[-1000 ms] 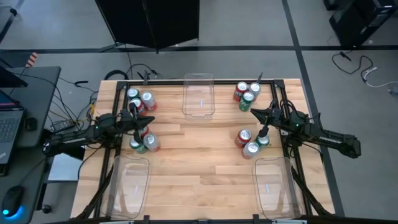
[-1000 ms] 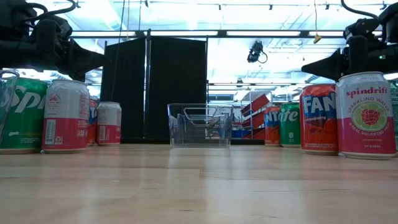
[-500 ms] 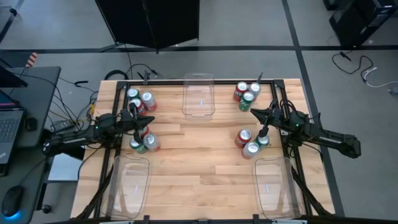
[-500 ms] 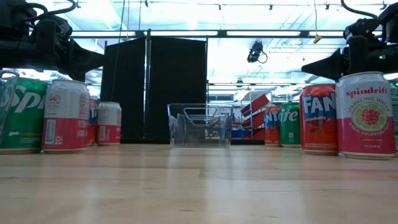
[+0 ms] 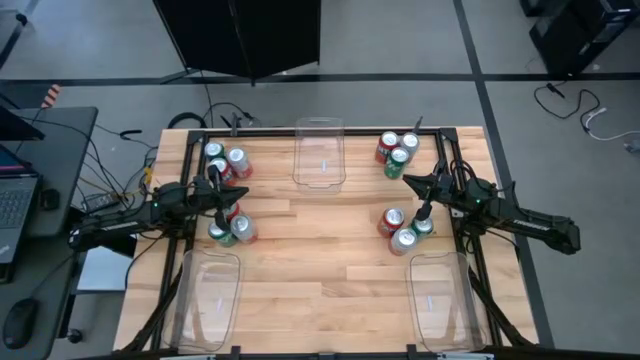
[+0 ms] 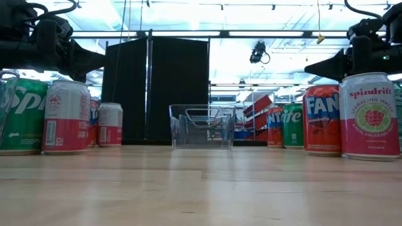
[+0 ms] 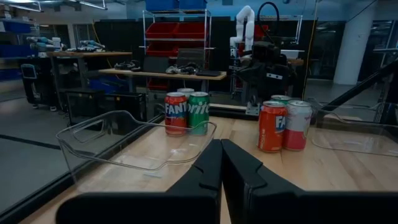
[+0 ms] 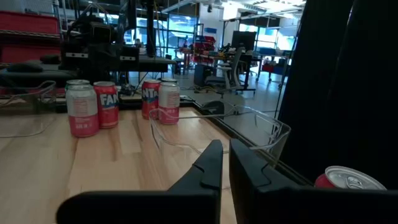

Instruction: Sort soda cans

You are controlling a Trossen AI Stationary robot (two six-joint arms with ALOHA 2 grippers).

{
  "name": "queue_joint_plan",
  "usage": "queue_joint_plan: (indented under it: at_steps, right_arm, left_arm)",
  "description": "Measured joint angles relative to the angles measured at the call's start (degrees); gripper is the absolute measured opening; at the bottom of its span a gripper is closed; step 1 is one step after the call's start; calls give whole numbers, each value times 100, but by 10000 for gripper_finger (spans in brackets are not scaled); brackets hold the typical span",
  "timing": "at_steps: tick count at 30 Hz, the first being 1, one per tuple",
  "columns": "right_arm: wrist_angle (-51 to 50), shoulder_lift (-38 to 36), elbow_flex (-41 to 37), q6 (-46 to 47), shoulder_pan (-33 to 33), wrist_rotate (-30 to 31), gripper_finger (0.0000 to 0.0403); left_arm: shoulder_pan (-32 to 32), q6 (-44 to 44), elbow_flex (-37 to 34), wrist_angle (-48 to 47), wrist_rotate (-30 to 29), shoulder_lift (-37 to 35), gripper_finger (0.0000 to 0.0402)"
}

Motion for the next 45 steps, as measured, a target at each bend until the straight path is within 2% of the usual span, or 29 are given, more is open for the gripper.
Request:
queue_joint_plan:
  at_steps: [4, 10, 20, 25, 31, 38, 45]
  right_arm:
    - [30, 1, 0, 72, 1, -1, 16]
    - [346, 0, 0, 854, 0, 0, 16]
    - [1658, 2, 8, 1275, 0, -2, 16]
    - [1519, 175, 252, 1533, 1, 5, 29]
    - [1082, 1033, 827, 1763, 0, 198, 79]
    - [-486, 2621, 1934, 1647, 1, 1156, 154]
    - [-1825, 4194, 3201, 1586, -11, 1378, 215]
  left_arm:
    - [0, -1, 1, 0, 1, -2, 11]
    - [0, -2, 0, 0, 0, -2, 11]
    - [0, 0, 0, 0, 0, 0, 11]
    - [0, -2, 2, 0, 0, -2, 11]
    - [0, 0, 0, 0, 0, -1, 11]
    - [0, -2, 0, 0, 0, 0, 11]
    - [0, -1, 1, 0, 2, -2, 11]
